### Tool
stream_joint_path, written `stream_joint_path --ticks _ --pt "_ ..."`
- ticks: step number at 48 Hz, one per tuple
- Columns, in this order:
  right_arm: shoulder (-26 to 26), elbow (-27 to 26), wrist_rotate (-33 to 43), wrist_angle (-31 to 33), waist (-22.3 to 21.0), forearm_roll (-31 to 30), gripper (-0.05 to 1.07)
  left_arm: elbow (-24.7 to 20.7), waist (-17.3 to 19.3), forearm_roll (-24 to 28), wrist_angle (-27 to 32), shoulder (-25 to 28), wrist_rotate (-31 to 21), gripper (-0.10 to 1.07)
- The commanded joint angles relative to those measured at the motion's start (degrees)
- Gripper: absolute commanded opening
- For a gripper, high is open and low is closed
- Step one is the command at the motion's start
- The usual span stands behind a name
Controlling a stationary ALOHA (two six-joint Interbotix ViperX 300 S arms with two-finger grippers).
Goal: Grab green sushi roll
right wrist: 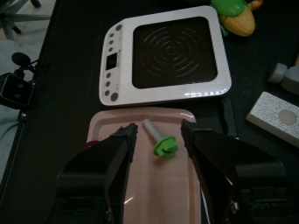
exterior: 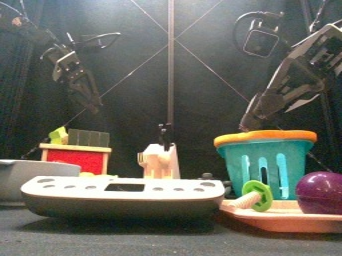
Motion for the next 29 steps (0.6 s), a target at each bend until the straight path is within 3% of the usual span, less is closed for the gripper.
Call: stream_joint_path --ticks 1,29 --pt "-0.7 -0.8 0.0 -0.3 -0.2 -0.1 0.82 -0.1 0.3 -0.3 -0.3 0.2 0.2 1.0" --pt "-0.5 -0.8 0.0 -0.3 -0.4 -0.1 0.82 2.4 4.0 3.2 -2.2 6.4 0.2 1.0"
